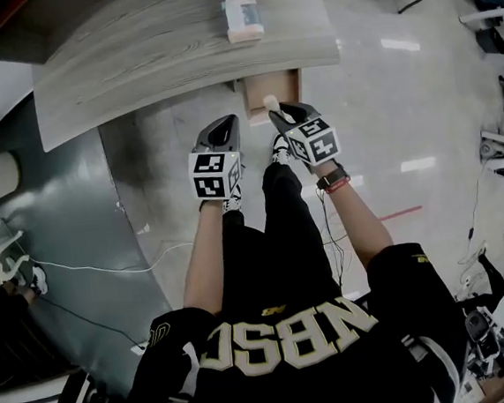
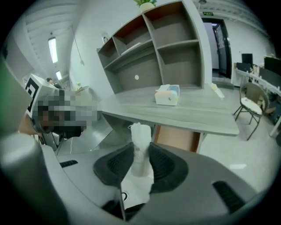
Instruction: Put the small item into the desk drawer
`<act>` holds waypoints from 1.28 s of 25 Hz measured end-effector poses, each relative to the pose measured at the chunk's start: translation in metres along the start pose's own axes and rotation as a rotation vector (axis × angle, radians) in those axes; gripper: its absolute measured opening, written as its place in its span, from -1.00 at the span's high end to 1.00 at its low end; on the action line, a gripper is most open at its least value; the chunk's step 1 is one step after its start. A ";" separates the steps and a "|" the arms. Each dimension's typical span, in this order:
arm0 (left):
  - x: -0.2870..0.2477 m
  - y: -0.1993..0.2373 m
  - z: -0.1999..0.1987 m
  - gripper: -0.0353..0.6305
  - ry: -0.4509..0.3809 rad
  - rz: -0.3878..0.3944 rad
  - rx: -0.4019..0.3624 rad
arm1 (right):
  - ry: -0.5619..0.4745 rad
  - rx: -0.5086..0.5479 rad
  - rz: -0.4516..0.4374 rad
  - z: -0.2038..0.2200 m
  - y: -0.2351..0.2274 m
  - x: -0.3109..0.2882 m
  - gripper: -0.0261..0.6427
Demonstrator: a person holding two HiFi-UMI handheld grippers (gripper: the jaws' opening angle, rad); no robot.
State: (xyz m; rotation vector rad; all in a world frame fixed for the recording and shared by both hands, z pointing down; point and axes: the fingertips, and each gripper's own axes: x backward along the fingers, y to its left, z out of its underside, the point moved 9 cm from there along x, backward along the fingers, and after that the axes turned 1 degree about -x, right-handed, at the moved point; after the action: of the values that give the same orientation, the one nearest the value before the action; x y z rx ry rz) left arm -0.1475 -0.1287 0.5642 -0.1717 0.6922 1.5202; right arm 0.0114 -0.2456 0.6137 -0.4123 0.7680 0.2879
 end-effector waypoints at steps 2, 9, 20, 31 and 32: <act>-0.006 0.002 0.006 0.86 0.013 -0.003 0.001 | 0.027 0.037 -0.010 0.003 -0.003 -0.010 0.57; -0.027 0.008 0.027 0.86 0.052 -0.002 0.030 | 0.108 0.158 -0.027 0.018 -0.011 -0.038 0.57; -0.069 0.012 0.059 0.86 0.123 0.004 0.061 | 0.228 0.352 -0.017 0.038 -0.036 -0.081 0.57; -0.091 0.023 0.081 0.86 0.140 -0.027 0.098 | 0.355 0.605 -0.064 0.065 -0.056 -0.132 0.57; -0.092 0.023 0.082 0.86 0.141 -0.028 0.101 | 0.367 0.624 -0.070 0.068 -0.056 -0.137 0.57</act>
State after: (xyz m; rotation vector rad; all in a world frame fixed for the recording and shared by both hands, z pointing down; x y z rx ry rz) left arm -0.1355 -0.1629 0.6847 -0.2126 0.8731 1.4523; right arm -0.0193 -0.2781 0.7702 0.1056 1.1490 -0.1044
